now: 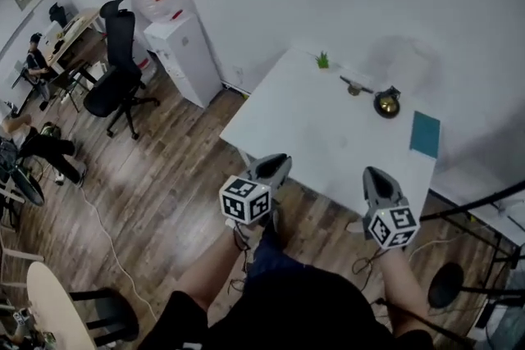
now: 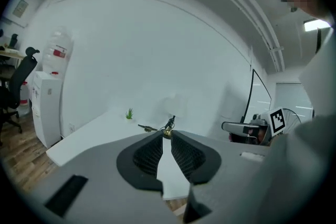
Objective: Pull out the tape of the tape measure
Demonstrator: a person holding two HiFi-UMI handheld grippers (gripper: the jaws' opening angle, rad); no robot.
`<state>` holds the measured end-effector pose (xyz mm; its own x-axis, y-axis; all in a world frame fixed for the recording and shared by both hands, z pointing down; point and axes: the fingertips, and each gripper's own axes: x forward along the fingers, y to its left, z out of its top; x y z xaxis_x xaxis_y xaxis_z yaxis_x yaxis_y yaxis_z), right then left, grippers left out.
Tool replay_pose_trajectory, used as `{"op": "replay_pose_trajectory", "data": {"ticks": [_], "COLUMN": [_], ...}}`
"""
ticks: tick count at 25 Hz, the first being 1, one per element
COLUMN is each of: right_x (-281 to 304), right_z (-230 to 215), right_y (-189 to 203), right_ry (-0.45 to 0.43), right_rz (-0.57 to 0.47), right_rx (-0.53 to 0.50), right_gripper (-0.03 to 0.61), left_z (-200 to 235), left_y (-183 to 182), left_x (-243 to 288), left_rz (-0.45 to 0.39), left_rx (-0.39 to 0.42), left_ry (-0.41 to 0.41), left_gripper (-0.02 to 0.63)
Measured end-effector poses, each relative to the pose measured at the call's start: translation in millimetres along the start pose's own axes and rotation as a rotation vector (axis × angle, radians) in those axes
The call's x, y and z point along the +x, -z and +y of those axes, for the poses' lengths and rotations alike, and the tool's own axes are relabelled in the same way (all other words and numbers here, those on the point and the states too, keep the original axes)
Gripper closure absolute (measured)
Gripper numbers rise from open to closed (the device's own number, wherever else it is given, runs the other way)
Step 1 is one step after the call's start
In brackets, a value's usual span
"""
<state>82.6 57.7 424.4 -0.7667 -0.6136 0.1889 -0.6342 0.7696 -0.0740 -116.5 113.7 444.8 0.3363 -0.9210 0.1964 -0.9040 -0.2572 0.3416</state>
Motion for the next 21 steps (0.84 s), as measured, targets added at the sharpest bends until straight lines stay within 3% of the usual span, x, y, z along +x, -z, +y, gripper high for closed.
{"op": "replay_pose_trajectory", "data": {"ticks": [5,9,17,21], "right_x": [-72.7,-105.6,-101.2,-92.9], "right_z": [-9.3,-3.5,-3.1,4.1], "right_y": [-36.6,-59.7,-74.1,-69.9], "right_ry": [0.045,0.058,0.109,0.131], "right_rz": [-0.113,-0.165,-0.204,-0.205], "right_rx": [-0.051,-0.053,-0.031,-0.025], "right_gripper": [0.576,0.577,0.577,0.577], "left_z": [-84.1,-120.7,-124.6,-112.3], "left_y": [-10.7,-30.3,-62.6,-61.0], "left_x": [-10.7,-26.0,-31.8,-36.4], "left_rz": [-0.078,-0.114,-0.137,-0.125], "left_rx": [0.037,0.083,0.165,0.169], "left_ry": [-0.034,-0.040,-0.014,0.003], "left_gripper": [0.568,0.569,0.571,0.571]}}
